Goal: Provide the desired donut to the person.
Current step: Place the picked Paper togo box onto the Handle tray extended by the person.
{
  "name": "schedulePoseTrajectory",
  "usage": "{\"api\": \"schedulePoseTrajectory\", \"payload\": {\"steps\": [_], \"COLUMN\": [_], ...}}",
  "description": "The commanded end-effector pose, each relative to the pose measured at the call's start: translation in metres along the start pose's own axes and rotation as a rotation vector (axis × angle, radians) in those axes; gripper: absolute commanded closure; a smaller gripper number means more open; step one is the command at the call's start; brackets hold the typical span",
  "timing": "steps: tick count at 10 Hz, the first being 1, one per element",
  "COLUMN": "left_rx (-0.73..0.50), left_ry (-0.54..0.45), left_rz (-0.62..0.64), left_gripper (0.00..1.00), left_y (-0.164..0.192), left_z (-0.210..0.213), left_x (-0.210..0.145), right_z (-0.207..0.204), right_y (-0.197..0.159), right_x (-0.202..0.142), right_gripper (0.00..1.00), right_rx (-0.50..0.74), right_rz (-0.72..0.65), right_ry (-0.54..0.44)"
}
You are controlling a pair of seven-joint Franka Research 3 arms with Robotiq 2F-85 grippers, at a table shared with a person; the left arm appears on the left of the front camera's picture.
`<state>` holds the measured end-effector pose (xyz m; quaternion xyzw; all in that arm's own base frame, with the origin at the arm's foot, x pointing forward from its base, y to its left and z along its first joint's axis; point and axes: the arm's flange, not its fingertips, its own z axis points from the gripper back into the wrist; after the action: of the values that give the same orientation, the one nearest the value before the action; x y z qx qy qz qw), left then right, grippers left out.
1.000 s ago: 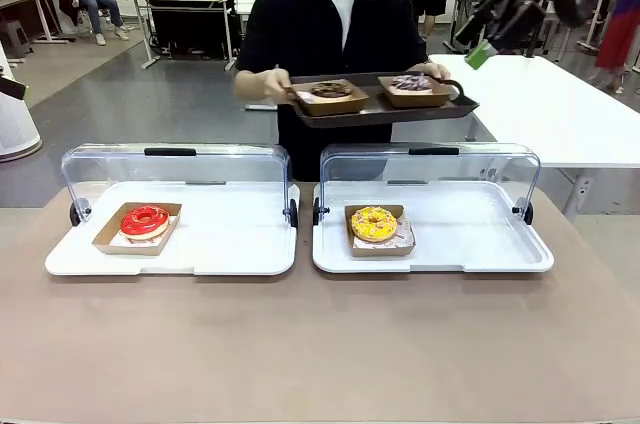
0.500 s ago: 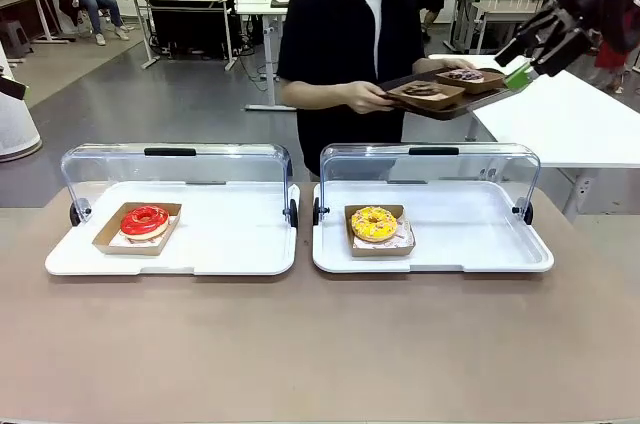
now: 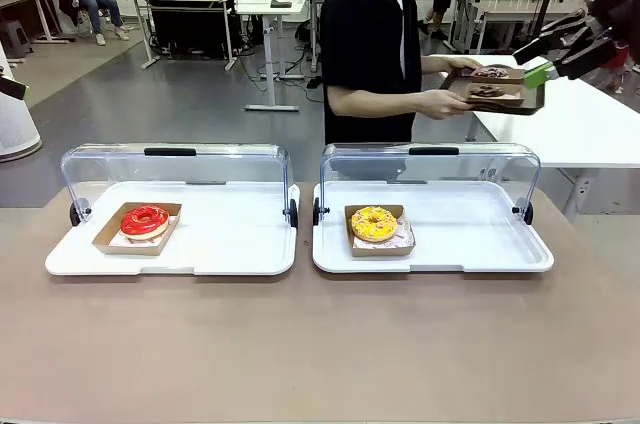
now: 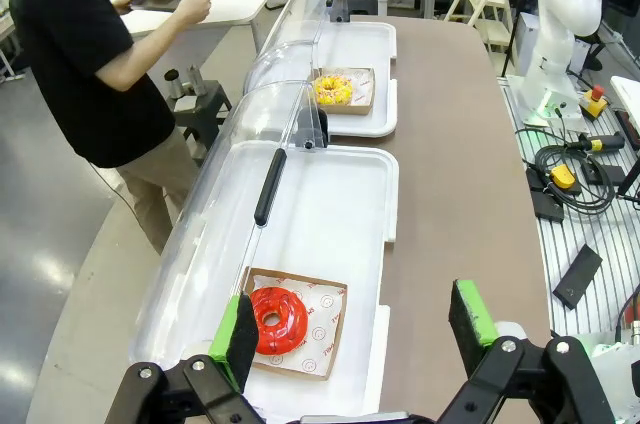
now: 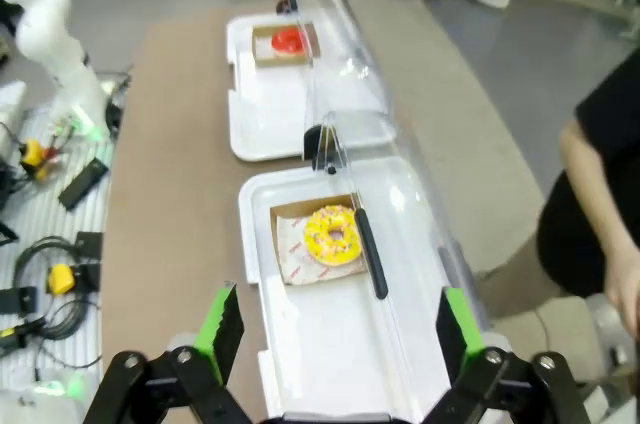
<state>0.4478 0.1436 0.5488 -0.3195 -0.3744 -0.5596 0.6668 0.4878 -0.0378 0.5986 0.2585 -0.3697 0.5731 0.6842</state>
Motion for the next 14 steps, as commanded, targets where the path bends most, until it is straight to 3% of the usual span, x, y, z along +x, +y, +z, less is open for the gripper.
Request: {"api": "schedulePoseTrajectory", "payload": {"steps": [1, 7, 14], "left_rx": [0.004, 0.004, 0.004], "left_ry": [-0.007, -0.007, -0.007], "left_rz": [-0.005, -0.005, -0.005], "left_gripper": [0.00, 0.00, 0.00], "left_y": [0.000, 0.000, 0.000], "left_z": [0.001, 0.001, 0.001], "left_x": [0.001, 0.001, 0.001], "right_z": [0.001, 0.022, 0.027], "right_y": [-0.009, -0.020, -0.024], "right_x": [-0.021, -0.088, -0.091], "right_gripper": [0.00, 0.00, 0.00], "right_rx": [0.037, 0.032, 0.074], "right_rz": [0.008, -0.065, -0.031], "right_ry": [-0.054, -0.119, -0.164]}}
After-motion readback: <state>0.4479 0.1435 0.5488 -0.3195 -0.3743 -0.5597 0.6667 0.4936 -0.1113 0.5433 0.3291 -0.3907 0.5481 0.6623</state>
